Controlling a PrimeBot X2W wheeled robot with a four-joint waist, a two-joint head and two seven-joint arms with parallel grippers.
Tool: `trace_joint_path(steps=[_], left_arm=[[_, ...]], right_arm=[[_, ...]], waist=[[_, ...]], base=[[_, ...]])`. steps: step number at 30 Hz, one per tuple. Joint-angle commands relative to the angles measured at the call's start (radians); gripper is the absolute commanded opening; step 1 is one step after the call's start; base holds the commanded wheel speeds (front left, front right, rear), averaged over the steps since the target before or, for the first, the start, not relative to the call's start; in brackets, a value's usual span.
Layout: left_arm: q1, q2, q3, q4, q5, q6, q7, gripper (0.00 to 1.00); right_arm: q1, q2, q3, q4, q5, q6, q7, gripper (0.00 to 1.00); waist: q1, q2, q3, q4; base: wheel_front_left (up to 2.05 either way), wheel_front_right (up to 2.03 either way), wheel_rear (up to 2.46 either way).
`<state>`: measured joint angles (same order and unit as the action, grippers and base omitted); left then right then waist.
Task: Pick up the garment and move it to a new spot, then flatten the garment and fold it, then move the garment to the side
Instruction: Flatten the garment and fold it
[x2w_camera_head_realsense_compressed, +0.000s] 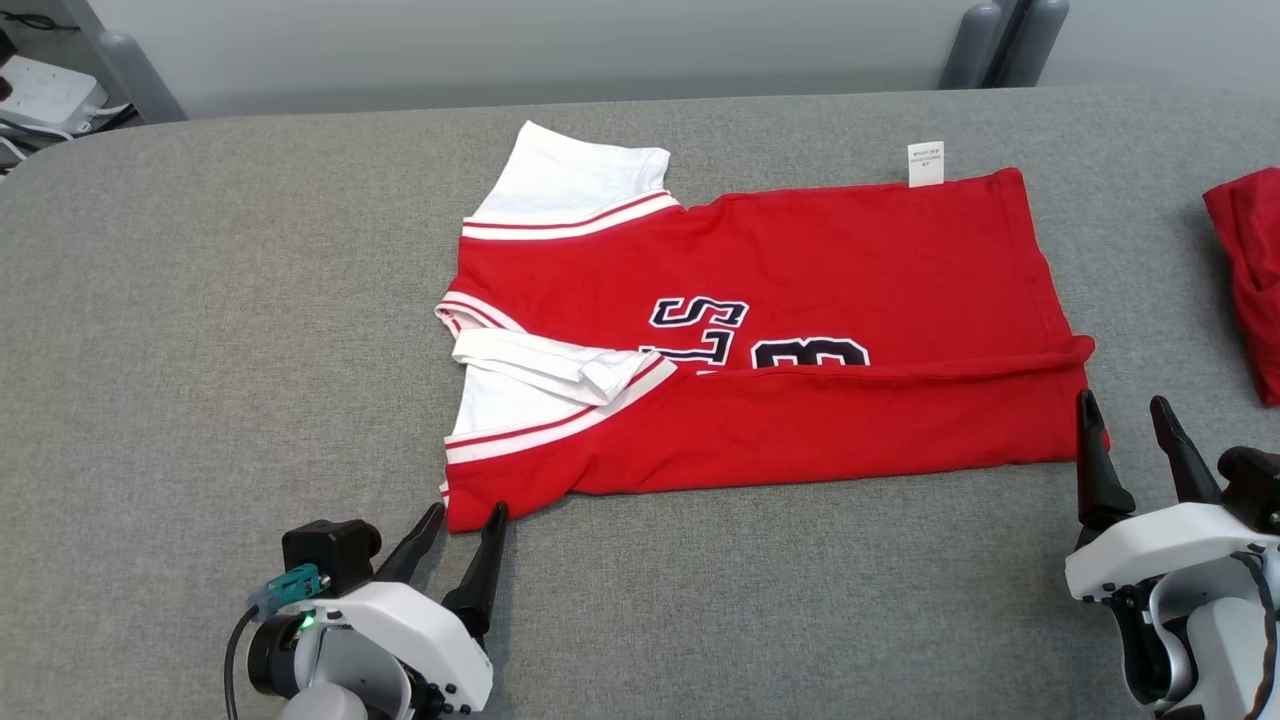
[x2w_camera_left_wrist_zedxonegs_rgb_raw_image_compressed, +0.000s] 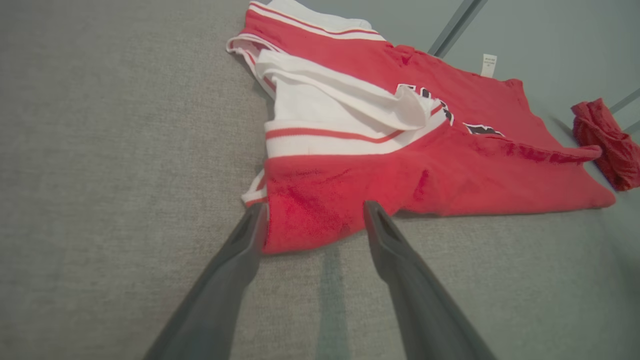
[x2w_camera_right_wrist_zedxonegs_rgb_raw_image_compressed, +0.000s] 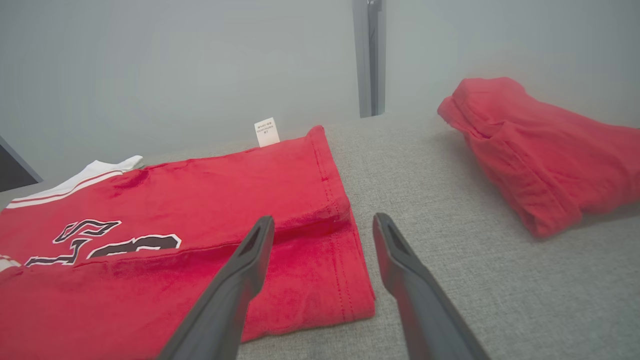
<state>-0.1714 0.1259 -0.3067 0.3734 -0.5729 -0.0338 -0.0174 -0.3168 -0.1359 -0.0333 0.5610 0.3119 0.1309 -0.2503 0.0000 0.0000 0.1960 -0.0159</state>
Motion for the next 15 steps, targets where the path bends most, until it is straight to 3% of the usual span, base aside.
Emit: trace_joint_path(steps=[1,4,5,8,9,11,12,13,14,15], left_arm=[[-0.011,0.021,0.035,-0.022,-0.009,0.019,0.008,0.93],[-0.013,0.025,0.037,-0.004,-0.013,0.035,0.031,0.93],[-0.017,0.026,0.037,0.002,-0.014,0.035,0.033,1.0],[-0.036,0.031,0.042,0.033,-0.017,0.033,0.028,0.98],[-0.044,0.03,0.045,0.044,-0.02,0.028,0.021,0.93],[-0.06,0.028,0.046,0.064,-0.026,0.013,0.007,0.62],[-0.067,0.027,0.044,0.074,-0.028,0.003,0.0,0.39],[-0.074,0.026,0.044,0.083,-0.029,-0.004,-0.01,0.06],[-0.081,0.026,0.043,0.092,-0.029,-0.012,-0.021,0.0],[-0.081,0.026,0.043,0.092,-0.029,-0.012,-0.021,0.0]], right_arm=[[0.004,-0.009,0.017,-0.026,0.0,0.0,-0.011,1.0],[0.001,-0.012,0.021,-0.028,0.008,0.0,-0.011,1.0],[0.001,-0.014,0.022,-0.03,0.01,0.0,-0.011,1.0],[-0.001,-0.02,0.027,-0.032,0.014,0.0,-0.011,1.0],[-0.002,-0.021,0.028,-0.031,0.015,0.0,-0.011,1.0],[-0.002,-0.024,0.032,-0.024,0.02,0.0,-0.011,1.0],[-0.002,-0.024,0.034,-0.016,0.027,0.0,-0.011,1.0],[-0.003,-0.024,0.039,-0.007,0.035,0.0,-0.011,1.0],[-0.005,-0.026,0.044,0.0,0.043,0.0,-0.011,1.0],[-0.005,-0.026,0.044,0.0,0.043,0.0,-0.011,1.0]], waist=[[0.0,0.0,-0.001,-0.001],[0.0,0.0,0.0,-0.004],[0.0,0.0,0.001,-0.006],[0.0,0.0,0.006,-0.012],[0.0,0.0,0.008,-0.015],[0.0,0.0,0.01,-0.019],[0.0,0.0,0.01,-0.021],[0.0,0.0,0.011,-0.023],[0.0,0.0,0.011,-0.025],[0.0,0.0,0.011,-0.025]], base=[[0.0,0.0,0.0],[0.0,0.0,0.0],[0.0,0.0,0.0],[0.0,0.0,0.0],[0.0,0.0,0.0],[0.0,0.0,0.0],[0.0,0.0,0.0],[0.0,0.0,0.0],[0.0,0.0,0.0],[0.0,0.0,0.0]])
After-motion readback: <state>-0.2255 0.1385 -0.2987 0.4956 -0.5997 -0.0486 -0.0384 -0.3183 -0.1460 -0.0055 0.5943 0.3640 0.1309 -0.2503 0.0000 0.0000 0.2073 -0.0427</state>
